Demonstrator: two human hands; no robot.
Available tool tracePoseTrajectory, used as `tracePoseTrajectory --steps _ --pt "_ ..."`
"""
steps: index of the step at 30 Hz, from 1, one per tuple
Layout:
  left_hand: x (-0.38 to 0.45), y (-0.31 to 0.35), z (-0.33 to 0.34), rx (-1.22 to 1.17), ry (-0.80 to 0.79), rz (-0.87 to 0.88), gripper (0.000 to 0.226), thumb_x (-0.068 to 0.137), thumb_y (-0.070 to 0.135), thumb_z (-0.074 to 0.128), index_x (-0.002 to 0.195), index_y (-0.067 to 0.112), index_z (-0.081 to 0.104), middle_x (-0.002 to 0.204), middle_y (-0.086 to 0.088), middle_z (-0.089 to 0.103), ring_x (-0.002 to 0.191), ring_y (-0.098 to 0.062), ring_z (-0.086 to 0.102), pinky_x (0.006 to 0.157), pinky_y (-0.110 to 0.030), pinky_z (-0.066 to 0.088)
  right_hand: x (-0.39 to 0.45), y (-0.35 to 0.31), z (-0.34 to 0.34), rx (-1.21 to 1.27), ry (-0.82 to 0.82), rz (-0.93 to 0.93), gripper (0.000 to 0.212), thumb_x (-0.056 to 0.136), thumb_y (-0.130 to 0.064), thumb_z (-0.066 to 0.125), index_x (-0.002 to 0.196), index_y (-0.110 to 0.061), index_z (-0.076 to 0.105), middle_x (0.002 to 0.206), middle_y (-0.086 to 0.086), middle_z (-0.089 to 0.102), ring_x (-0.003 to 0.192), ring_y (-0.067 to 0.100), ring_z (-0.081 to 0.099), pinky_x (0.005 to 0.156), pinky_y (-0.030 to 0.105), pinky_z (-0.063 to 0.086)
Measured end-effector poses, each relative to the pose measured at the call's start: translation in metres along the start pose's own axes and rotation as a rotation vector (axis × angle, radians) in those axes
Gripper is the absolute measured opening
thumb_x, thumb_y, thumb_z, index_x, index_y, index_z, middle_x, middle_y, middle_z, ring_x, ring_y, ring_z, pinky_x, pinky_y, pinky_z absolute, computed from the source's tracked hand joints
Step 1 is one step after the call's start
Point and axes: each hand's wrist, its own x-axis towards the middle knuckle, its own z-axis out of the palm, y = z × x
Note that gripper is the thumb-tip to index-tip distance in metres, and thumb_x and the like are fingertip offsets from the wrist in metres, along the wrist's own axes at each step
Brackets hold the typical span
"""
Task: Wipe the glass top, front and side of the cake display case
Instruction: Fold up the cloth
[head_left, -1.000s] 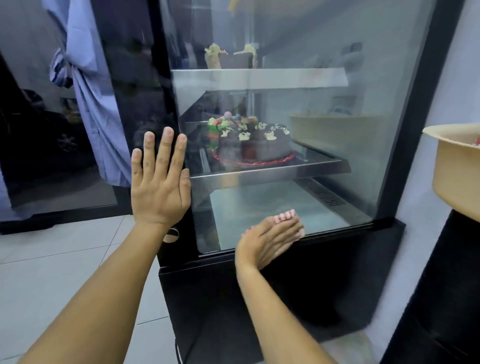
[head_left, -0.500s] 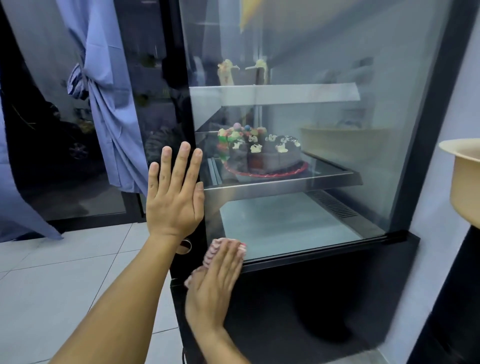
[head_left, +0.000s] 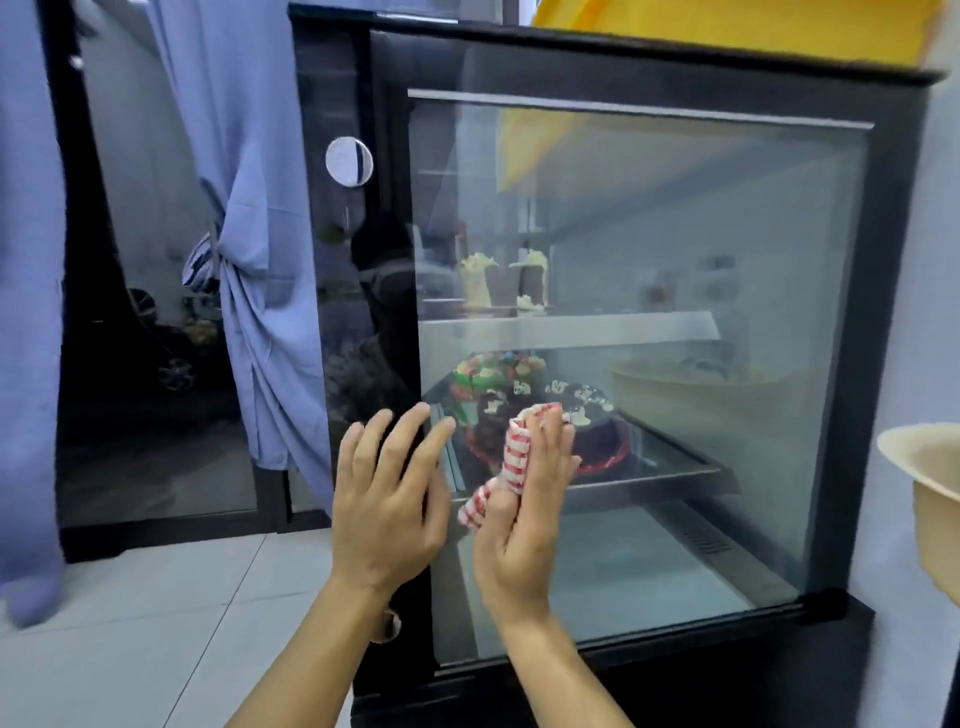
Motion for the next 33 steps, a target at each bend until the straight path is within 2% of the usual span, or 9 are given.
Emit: tracePoseTrajectory --steps 5,9,12,17,21,24,27,30,33 --pt "0.150 0.006 -0.036 -0.225 0.230 0.055 0.031 0.101 0.017 0.052 0.123 0.016 0.074 0.135 -0.006 0.067 0.125 -0.032 0.063 0.104 -0.049 0.048 0.121 -0.083 0.011 0.014 0.166 -0.270 0.056 0.114 -0.029 0.027 0.166 -0.026 0.007 0.174 0.001 0.006 0.159 0.039 0.007 0.127 0.062 0.007" --pt "0.279 -0.005 -0.075 -0.182 0.304 0.085 0.034 0.103 0.018 0.048 0.130 0.016 0.070 0.143 -0.008 0.062 0.134 -0.034 0.057 0.111 -0.048 0.043 0.243 -0.143 0.020 -0.025 0.184 -0.324 0.053 0.112 -0.027 0.026 0.163 -0.012 0.018 0.168 0.022 0.013 0.159 0.040 0.002 0.128 0.056 0.001" --pt "0.362 -0.023 -0.087 -0.099 0.143 -0.044 0.043 0.099 0.016 0.053 0.140 0.013 0.063 0.154 -0.007 0.053 0.146 -0.033 0.045 0.119 -0.044 0.035 0.330 -0.170 0.035 -0.146 0.123 -0.365 0.055 0.111 -0.027 0.030 0.159 0.000 0.025 0.165 0.030 0.020 0.156 0.049 0.008 0.128 0.057 0.000" --pt "0.415 -0.050 -0.069 -0.074 -0.400 -0.241 0.049 0.108 0.037 0.037 0.147 0.014 0.055 0.146 -0.005 0.060 0.139 -0.030 0.051 0.112 -0.044 0.039 0.392 -0.149 0.055 -0.595 -0.264 -0.173 0.056 0.104 -0.037 0.040 0.156 -0.016 0.045 0.165 0.011 0.037 0.156 0.033 0.023 0.129 0.051 0.011" --pt "0.416 -0.048 -0.067 0.053 -0.617 -0.259 0.035 0.110 0.033 0.031 0.098 0.026 0.063 0.098 0.007 0.070 0.093 -0.021 0.066 0.075 -0.039 0.045 0.392 -0.155 0.050 -0.712 -0.431 -0.105 0.043 0.103 -0.043 0.035 0.118 -0.025 0.072 0.116 -0.002 0.073 0.118 0.028 0.058 0.111 0.045 0.037" --pt "0.421 -0.047 -0.068 0.037 -0.603 -0.287 0.037 0.106 0.033 0.030 0.092 0.026 0.064 0.082 0.007 0.065 0.077 -0.021 0.062 0.064 -0.037 0.041 0.402 -0.168 0.044 -0.693 -0.551 -0.010 0.049 0.101 -0.045 0.031 0.128 -0.028 0.067 0.124 -0.006 0.070 0.126 0.024 0.053 0.115 0.044 0.035" --pt "0.421 -0.044 -0.075 -0.035 -0.605 -0.324 0.044 0.106 0.036 0.031 0.110 0.026 0.074 0.108 0.008 0.075 0.101 -0.023 0.068 0.082 -0.039 0.051 0.416 -0.182 0.034 -0.608 -0.725 0.108 0.051 0.095 -0.047 0.037 0.139 -0.027 0.056 0.137 -0.005 0.061 0.135 0.021 0.046 0.121 0.042 0.029" --pt "0.425 -0.047 -0.083 -0.130 -0.816 -0.395 0.061 0.104 0.054 0.022 0.139 0.032 0.066 0.147 0.010 0.061 0.141 -0.021 0.052 0.112 -0.042 0.040 0.444 -0.194 0.018 -0.408 -0.907 0.341 0.060 0.086 -0.040 0.064 0.139 -0.019 0.045 0.134 -0.003 0.052 0.132 0.018 0.043 0.113 0.031 0.032" --pt "0.432 -0.051 -0.092 -0.197 -0.988 -0.409 0.065 0.098 0.059 0.024 0.151 0.036 0.051 0.160 0.011 0.046 0.154 -0.020 0.034 0.123 -0.040 0.027 0.465 -0.192 0.000 -0.293 -1.064 0.541 0.074 0.087 -0.033 0.074 0.147 -0.020 0.032 0.155 -0.006 0.026 0.155 0.013 0.009 0.123 0.030 0.020"
